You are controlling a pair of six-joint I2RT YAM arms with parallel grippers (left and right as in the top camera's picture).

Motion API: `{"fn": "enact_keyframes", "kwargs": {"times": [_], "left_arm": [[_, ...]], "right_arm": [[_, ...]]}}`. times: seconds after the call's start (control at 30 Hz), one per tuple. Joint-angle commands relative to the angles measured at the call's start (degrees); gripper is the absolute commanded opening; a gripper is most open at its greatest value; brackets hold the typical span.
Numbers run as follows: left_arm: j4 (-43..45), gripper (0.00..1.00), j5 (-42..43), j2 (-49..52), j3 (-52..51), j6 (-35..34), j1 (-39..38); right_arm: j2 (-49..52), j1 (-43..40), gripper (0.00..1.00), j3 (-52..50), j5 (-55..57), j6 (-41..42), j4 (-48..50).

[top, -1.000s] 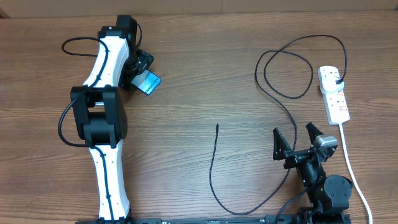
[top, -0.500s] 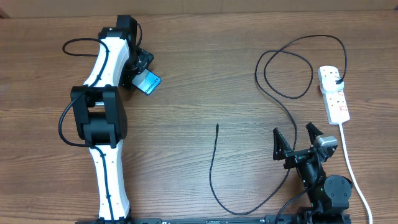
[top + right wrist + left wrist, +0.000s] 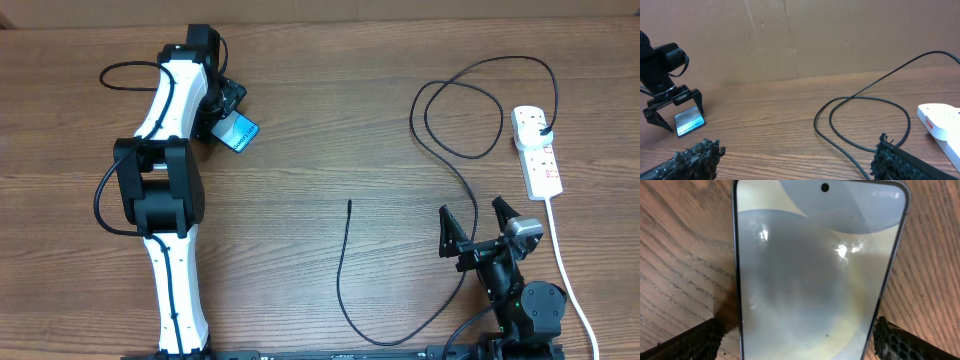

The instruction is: Plug charger to phone and switch on socket

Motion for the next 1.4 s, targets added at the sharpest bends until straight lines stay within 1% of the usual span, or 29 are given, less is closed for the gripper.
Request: {"fn": "enact_keyframes", "kwargs": {"times": [0.0, 0.3, 0.43, 0.67, 0.97, 1.1, 1.37], "left_arm": [[-1.1, 1.00, -0.5, 2.8, -0.4, -0.8, 0.5], [-1.9, 1.00, 0.9, 4.6, -0.3, -0.4, 0.6], [-4.3, 1.00, 0.2, 4.6, -0.3, -0.3, 0.7], [-5.7, 1.00, 0.7, 4.6, -0.3, 0.1, 0.8], [-3.7, 1.00, 0.8, 4.6, -0.3, 0.0, 3.0], [-3.6, 1.00, 3.9, 4.6, -0.3, 0.1, 4.4], [-4.0, 1.00, 4.2, 4.6, -0.3, 0.1, 4.2]], "right_arm": [[-0.3, 0.2, 1.00, -0.3, 0.6, -0.2, 0.2], [-0.3, 0.2, 1.00, -0.3, 0.6, -0.2, 0.2], [-0.3, 0.2, 1.00, -0.3, 0.6, -0.2, 0.2], [-0.3, 0.2, 1.00, -0.3, 0.6, -0.2, 0.2], [-0.3, 0.2, 1.00, -0.3, 0.6, -0.2, 0.2], [-0.3, 0.2, 1.00, -0.3, 0.6, -0.2, 0.2], [-0.3, 0.2, 1.00, -0.3, 0.6, -0.2, 0.2]]}}
